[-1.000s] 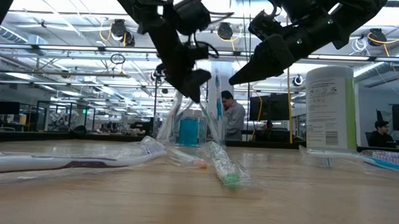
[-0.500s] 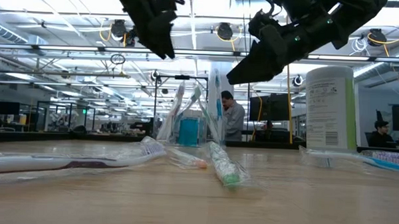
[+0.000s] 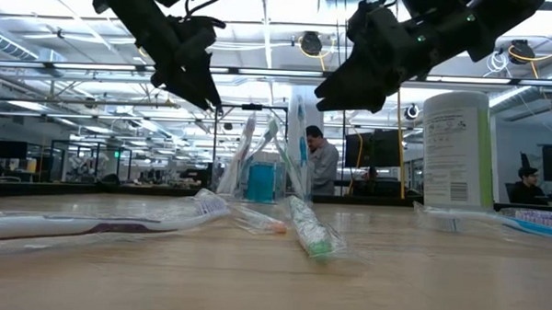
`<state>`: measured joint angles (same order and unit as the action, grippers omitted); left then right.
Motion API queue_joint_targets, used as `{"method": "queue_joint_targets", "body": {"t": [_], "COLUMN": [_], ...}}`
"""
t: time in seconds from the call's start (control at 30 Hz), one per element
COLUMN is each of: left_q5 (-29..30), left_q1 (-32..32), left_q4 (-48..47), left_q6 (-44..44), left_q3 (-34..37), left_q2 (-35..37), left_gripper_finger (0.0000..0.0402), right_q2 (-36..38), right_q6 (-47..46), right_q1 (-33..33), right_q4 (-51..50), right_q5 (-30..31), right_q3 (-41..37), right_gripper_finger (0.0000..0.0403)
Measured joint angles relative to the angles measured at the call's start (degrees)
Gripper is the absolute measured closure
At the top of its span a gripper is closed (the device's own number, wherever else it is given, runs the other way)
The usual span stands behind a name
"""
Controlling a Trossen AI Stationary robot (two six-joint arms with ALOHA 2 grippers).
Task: Pick & Place toothbrushing station
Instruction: Put the right violet toothbrush into the transparent organizer
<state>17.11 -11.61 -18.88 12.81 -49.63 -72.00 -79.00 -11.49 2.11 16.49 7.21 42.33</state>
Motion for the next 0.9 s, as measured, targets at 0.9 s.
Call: {"method": "queue_joint_targets", "body": {"t": [0.9], "left_q5": [-3.6], "left_q1": [0.7], "left_q4": [-3.1], "left_q6": [-3.2], "left_q3": [0.0], "left_q2": [-0.1], "left_gripper_finger": [0.0163], "right_q2": [0.1], "right_q6": [-13.2], "right_q1": [10.4], "right_q4": [-10.6], "right_q5": [-12.4], "right_q3": [4.5], "right_gripper_finger": [0.0190]}}
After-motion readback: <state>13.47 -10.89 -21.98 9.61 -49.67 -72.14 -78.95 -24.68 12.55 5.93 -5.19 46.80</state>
